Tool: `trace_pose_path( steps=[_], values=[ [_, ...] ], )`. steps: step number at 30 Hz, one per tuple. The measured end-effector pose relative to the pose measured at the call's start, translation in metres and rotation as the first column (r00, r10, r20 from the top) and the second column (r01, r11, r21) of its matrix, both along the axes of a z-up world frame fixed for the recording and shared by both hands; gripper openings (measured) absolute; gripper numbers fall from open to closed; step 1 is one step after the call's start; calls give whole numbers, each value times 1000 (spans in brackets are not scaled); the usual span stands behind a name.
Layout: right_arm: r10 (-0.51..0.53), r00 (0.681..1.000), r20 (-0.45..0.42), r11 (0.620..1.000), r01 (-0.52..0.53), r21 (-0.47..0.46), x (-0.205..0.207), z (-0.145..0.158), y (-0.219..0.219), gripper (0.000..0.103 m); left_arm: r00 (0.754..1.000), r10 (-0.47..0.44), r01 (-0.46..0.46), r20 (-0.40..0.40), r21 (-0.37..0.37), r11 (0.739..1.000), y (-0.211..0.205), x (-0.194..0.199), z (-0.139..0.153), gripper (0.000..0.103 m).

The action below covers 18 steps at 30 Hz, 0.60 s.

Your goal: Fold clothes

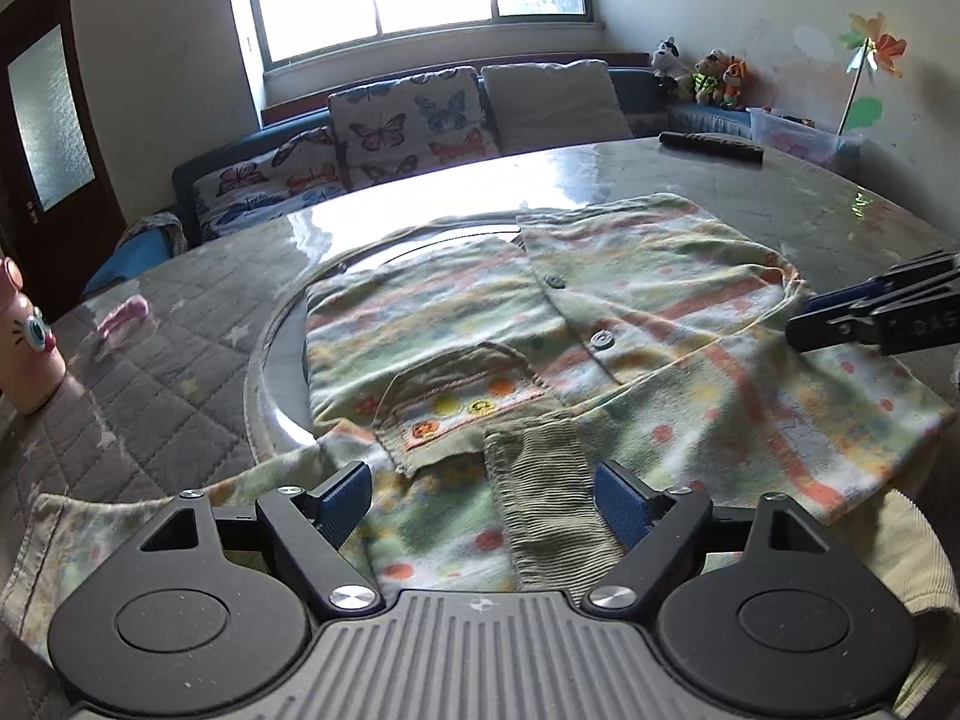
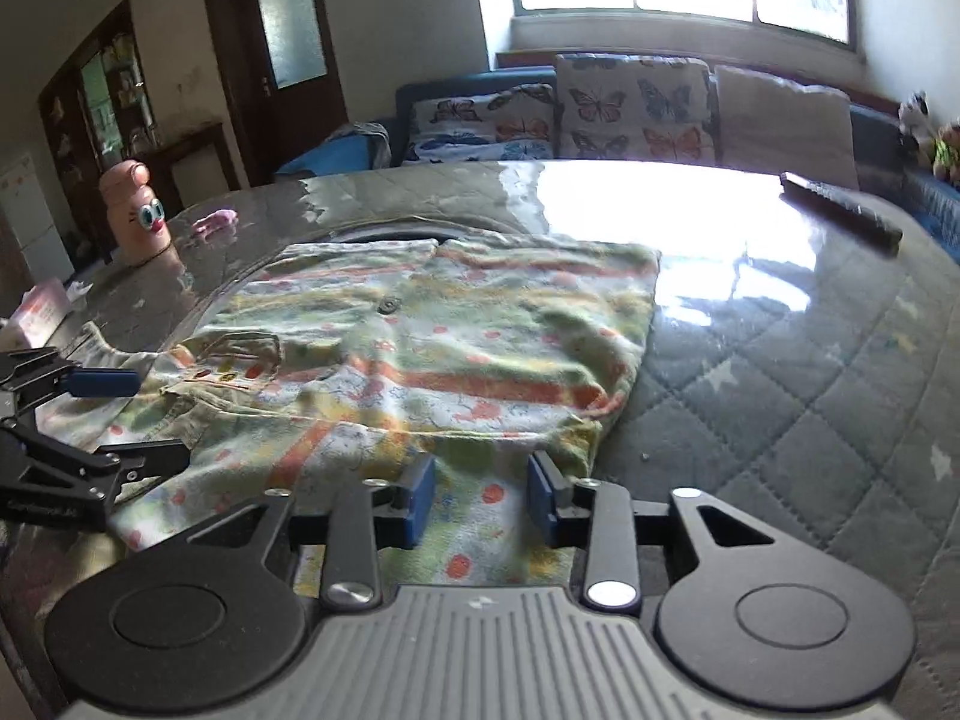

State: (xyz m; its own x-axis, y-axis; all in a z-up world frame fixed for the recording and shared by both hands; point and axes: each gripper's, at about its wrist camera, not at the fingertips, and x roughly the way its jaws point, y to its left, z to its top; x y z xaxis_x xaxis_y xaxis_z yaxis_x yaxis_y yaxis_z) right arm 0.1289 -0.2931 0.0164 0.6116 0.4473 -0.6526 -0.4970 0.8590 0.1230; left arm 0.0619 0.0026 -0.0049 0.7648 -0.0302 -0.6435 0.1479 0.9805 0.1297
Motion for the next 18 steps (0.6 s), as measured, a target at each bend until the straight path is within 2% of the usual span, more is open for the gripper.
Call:
trace_pose_path(
  steps=[4,9,16,18],
  values=[
    [79,996,32,997,-79,-7,-11,7,18,39,1000,14,-14,15,1,1000,4,-4,4,84],
    [149,989,19,989,-149,-10,-18,0,47,39,997,71,-71,24,-5,997,20,-14,8,83],
    [279,958,67,958,-273,-89,-49,-2,84,40,975,216,-216,43,-19,976,66,-34,17,83],
    [332,938,100,939,-319,-125,-61,-1,95,40,964,264,-263,41,-24,964,80,-39,17,83]
  ],
)
